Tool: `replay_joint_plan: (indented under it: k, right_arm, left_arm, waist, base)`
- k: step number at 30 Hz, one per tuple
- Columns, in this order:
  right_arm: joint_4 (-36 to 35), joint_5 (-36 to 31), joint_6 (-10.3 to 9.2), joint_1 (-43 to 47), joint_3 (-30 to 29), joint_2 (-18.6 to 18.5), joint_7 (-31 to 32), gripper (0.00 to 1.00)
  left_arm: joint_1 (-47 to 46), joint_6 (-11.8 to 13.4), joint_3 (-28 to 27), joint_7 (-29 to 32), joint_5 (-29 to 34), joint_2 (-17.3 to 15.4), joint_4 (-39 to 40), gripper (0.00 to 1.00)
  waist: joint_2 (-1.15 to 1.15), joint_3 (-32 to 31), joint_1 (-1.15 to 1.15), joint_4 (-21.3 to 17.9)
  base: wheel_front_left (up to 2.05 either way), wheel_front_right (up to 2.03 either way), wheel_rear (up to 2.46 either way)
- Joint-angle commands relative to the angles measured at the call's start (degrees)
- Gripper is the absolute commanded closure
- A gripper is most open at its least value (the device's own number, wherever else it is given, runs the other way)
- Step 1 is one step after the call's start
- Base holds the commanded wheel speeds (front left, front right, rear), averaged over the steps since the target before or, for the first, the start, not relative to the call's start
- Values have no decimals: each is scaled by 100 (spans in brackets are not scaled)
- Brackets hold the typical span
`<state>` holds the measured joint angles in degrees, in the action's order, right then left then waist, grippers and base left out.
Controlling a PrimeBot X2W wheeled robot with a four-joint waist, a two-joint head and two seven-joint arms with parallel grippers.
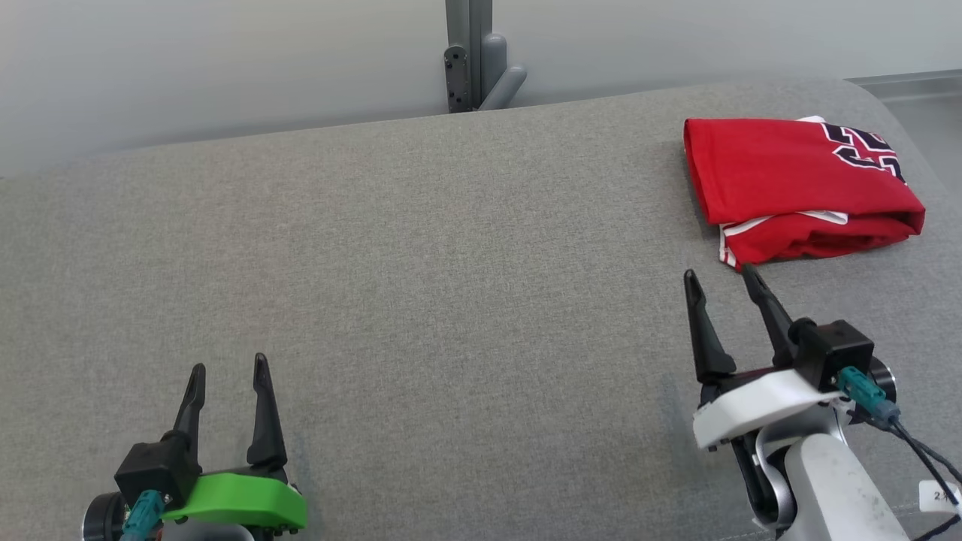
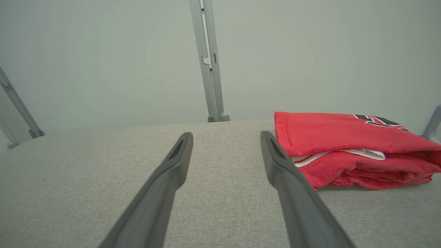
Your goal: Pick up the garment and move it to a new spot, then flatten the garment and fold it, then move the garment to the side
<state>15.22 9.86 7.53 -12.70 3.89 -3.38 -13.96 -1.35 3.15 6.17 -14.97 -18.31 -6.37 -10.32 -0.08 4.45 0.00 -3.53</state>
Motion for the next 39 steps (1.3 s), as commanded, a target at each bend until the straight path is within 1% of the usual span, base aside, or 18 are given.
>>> replay_joint_plan:
  k: [1,3,6,13,26,39]
  right_arm:
    - [-174,-25,-10,220,49,22,33,0]
    - [-334,-19,-10,404,100,35,74,0]
    - [-516,192,-10,612,171,42,67,0]
    - [-690,282,-10,841,131,45,29,0]
    - [-722,226,-10,1007,48,45,45,0]
    - [-691,260,-10,1038,91,46,38,0]
  left_arm:
    - [126,45,-37,-27,32,14,16,0]
    - [182,46,-71,-27,52,42,23,0]
    - [253,37,-94,-27,93,78,27,0]
    - [330,-16,-114,-23,201,133,58,0]
    - [436,-93,-133,-23,301,180,96,0]
    - [514,-96,-109,-23,432,197,99,0]
  waist:
    - [8,-40,0,-12]
    - [8,-65,0,-13]
    - [8,-107,0,1]
    - [8,-231,0,122]
    - [8,-423,0,346]
    - [8,-470,0,355]
  base:
    - [0,0,0]
    - [0,0,0]
    - [0,0,0]
    - [0,0,0]
    - [0,0,0]
    - [0,0,0]
